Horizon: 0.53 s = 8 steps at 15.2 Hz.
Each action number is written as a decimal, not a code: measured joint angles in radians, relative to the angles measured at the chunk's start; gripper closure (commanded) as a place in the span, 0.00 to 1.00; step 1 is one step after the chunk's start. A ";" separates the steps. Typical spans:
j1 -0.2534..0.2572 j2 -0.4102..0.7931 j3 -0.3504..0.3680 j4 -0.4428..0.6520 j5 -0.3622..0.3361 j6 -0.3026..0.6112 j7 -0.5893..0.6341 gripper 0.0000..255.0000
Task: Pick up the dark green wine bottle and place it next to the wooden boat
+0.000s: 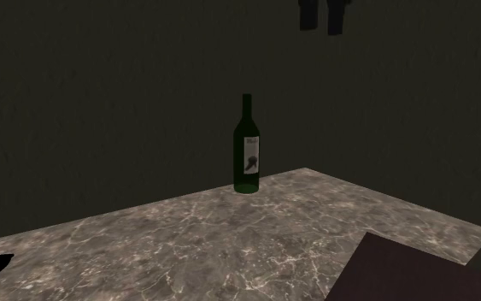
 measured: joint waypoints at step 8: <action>-0.026 0.206 -0.077 0.094 -0.019 0.134 -0.044 0.00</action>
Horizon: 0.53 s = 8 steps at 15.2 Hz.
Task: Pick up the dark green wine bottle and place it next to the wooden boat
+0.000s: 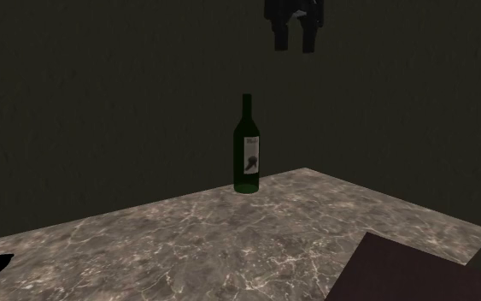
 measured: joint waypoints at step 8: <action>-0.017 0.288 -0.092 0.174 0.026 0.139 -0.067 0.00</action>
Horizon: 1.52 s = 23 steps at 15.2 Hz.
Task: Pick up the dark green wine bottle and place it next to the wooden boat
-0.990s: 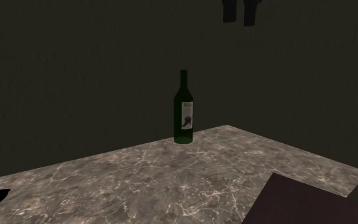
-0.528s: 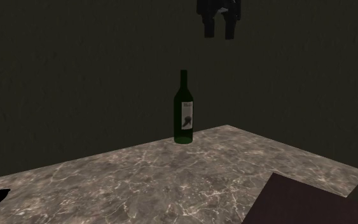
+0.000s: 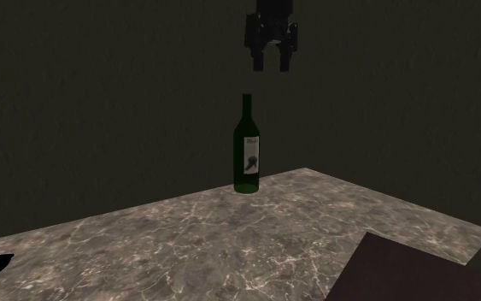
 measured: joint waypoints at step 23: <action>-0.104 0.672 -0.103 0.599 0.250 0.080 -0.198 0.00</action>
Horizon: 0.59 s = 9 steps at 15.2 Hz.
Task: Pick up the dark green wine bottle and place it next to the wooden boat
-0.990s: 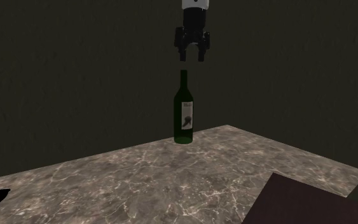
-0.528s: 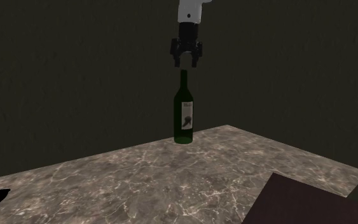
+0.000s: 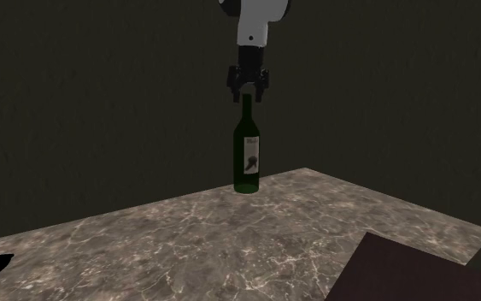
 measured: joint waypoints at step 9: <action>-0.001 0.007 0.001 -0.010 0.003 0.017 -0.002 1.00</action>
